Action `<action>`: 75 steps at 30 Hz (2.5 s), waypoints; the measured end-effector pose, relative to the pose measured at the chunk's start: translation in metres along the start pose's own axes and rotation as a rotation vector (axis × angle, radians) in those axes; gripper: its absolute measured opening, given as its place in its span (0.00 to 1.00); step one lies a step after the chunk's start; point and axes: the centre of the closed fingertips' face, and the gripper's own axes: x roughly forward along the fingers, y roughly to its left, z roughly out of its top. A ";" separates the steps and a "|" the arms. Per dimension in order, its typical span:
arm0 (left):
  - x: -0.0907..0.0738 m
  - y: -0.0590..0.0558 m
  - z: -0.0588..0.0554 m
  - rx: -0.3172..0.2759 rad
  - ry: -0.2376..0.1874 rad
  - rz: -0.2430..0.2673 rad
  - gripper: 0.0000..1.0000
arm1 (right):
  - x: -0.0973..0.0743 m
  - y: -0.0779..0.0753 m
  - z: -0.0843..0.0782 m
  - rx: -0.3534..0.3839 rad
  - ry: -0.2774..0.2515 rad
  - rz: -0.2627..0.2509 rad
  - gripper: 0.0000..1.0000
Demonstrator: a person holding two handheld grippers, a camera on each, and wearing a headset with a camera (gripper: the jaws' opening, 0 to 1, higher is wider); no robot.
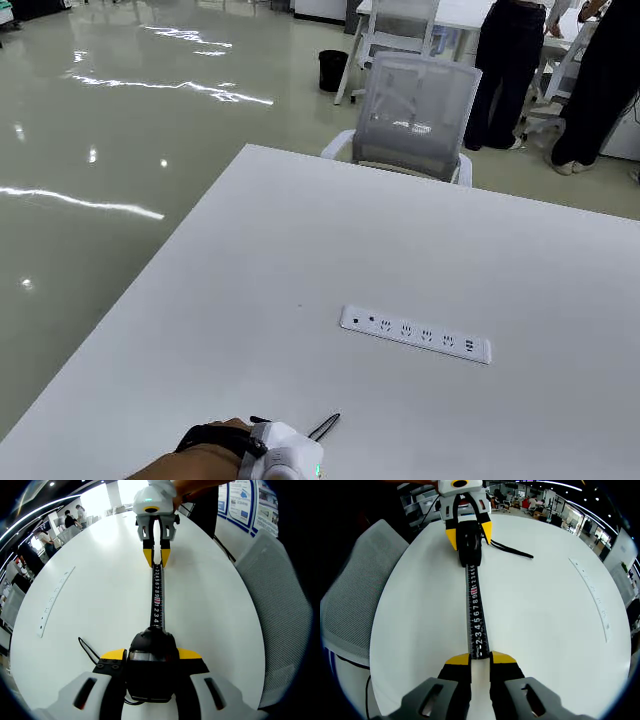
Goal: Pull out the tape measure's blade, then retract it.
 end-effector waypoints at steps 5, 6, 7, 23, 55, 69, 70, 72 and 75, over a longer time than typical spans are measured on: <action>0.000 0.000 0.000 -0.001 -0.001 -0.002 0.33 | -0.004 0.000 -0.006 0.006 0.003 -0.004 0.11; 0.000 0.000 0.000 -0.001 -0.001 -0.002 0.33 | -0.004 0.000 -0.005 0.007 0.003 -0.004 0.11; 0.000 0.000 0.000 -0.001 -0.001 -0.002 0.33 | -0.004 0.000 -0.005 0.008 0.003 -0.005 0.11; 0.000 -0.001 0.000 0.000 -0.002 0.001 0.33 | -0.006 0.000 -0.013 0.025 0.007 -0.010 0.11; 0.000 0.001 -0.001 -0.007 -0.009 0.005 0.33 | -0.011 -0.003 -0.025 0.035 0.016 -0.021 0.11; -0.001 0.001 0.000 -0.010 -0.015 0.004 0.33 | -0.015 -0.003 -0.030 0.035 0.026 -0.023 0.11; -0.001 0.001 0.000 -0.010 -0.016 0.004 0.33 | -0.014 -0.004 -0.031 0.035 0.027 -0.023 0.11; -0.001 0.001 0.000 -0.011 -0.015 0.004 0.33 | -0.015 -0.004 -0.032 0.035 0.029 -0.022 0.11; -0.002 0.001 0.000 -0.010 -0.015 0.005 0.33 | -0.017 -0.003 -0.031 0.036 0.029 -0.022 0.11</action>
